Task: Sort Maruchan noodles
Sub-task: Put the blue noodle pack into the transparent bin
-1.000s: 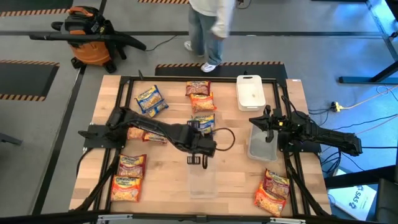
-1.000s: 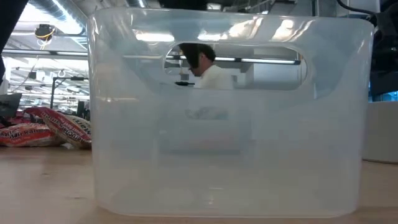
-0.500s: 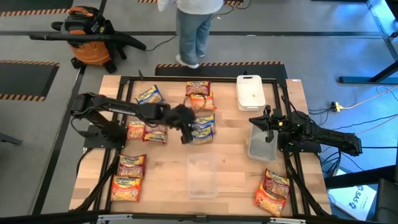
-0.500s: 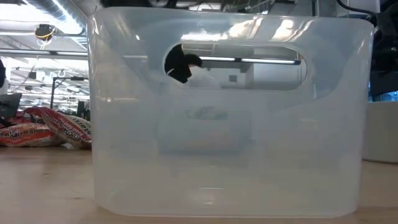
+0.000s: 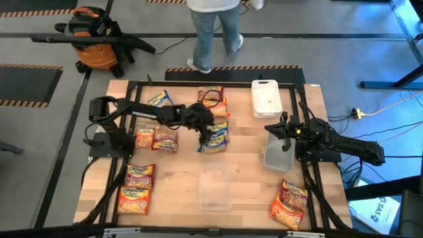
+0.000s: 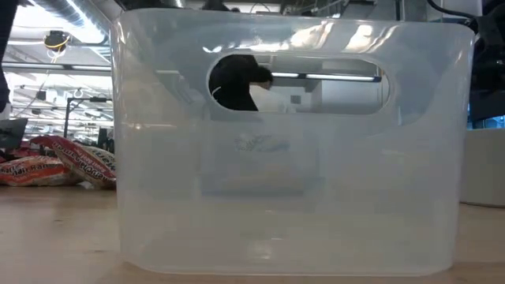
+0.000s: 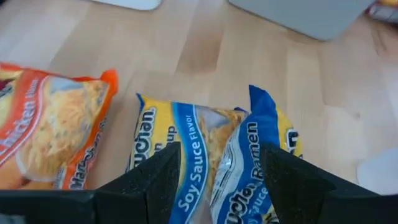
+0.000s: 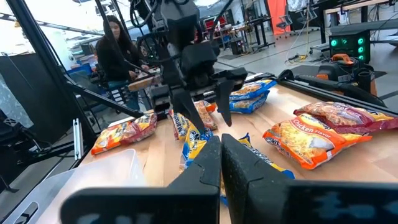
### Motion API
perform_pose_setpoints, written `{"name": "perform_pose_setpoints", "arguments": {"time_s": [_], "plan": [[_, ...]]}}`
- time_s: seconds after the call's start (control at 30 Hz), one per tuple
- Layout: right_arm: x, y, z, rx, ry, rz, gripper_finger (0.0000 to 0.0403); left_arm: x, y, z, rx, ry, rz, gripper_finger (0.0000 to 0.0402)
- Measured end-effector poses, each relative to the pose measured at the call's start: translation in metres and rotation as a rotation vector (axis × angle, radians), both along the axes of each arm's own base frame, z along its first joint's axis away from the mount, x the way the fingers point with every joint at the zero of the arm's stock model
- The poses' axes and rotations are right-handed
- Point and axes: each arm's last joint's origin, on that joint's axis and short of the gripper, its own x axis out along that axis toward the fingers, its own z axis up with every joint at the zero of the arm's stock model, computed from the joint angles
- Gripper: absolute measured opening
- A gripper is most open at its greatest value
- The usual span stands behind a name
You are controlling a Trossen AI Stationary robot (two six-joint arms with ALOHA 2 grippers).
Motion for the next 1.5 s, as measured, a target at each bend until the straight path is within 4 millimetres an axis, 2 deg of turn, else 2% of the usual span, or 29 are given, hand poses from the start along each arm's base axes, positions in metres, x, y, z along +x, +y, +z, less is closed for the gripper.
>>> {"name": "perform_pose_setpoints", "arguments": {"time_s": [0.27,0.43,0.67,0.8,0.93,1.17,1.37,1.5], "plan": [[0.000,0.000,0.000,0.000,0.000,0.000,0.0001,0.013,0.001,0.001,0.042,0.079,-0.092,0.0211],[0.000,0.000,0.000,0.000,0.000,0.000,0.0001,0.011,-0.002,-0.002,-0.046,0.105,-0.174,0.0212],[0.000,0.000,0.000,0.000,0.000,0.000,0.0001,0.002,-0.005,0.019,-0.065,0.066,-0.167,0.0210],[0.000,0.000,0.000,0.000,0.000,0.000,0.0001,0.001,-0.008,0.014,-0.045,0.117,-0.169,0.0209],[0.000,0.000,0.000,0.000,0.000,0.000,0.0001,0.003,-0.006,-0.007,-0.048,0.207,-0.165,0.0209],[0.000,0.000,0.000,0.000,0.000,0.000,0.0001,0.011,-0.006,-0.030,-0.103,0.235,-0.207,0.0209],[0.000,0.000,0.000,0.000,0.000,0.000,0.0001,0.013,-0.007,-0.031,-0.110,0.224,-0.218,0.0203],[0.000,0.000,0.000,0.000,0.000,0.000,0.0001,0.013,-0.007,-0.031,-0.113,0.224,-0.219,0.0169]]}}
